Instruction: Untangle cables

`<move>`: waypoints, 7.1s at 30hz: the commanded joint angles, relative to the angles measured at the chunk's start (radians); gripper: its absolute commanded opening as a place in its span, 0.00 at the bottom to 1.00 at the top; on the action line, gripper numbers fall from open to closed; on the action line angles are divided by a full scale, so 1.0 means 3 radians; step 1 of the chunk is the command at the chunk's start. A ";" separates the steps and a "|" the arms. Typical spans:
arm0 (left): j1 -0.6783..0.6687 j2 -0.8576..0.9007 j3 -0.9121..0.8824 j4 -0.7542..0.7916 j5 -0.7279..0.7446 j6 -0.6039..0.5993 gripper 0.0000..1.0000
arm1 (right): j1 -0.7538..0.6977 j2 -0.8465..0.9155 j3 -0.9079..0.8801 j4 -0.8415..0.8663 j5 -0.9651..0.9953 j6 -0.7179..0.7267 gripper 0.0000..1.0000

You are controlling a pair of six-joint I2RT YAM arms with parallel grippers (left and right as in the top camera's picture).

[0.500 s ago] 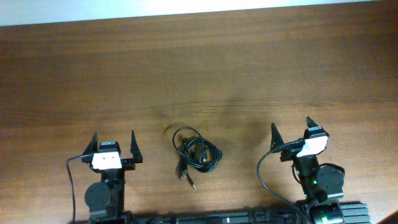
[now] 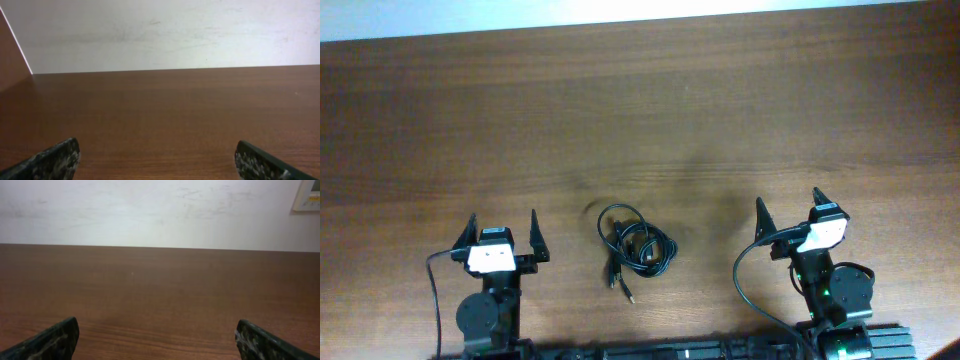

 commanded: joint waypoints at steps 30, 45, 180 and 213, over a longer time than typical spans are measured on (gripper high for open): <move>0.0017 -0.0025 -0.0006 -0.0027 0.0024 0.0065 0.99 | -0.0024 -0.0034 -0.0024 -0.0010 0.0051 0.0015 0.99; 0.0017 -0.0025 -0.0006 -0.0027 0.0025 0.0066 0.99 | -0.0024 -0.0034 -0.0024 -0.0010 0.0051 0.0015 0.99; -0.2026 0.5524 0.3374 -0.2104 0.0366 0.1897 0.99 | -0.0024 -0.0034 -0.0024 -0.0010 0.0051 0.0015 0.99; -0.2026 0.6238 0.3346 -0.1963 0.0773 0.2461 0.75 | -0.0024 -0.0034 -0.0024 -0.0010 0.0051 0.0015 0.99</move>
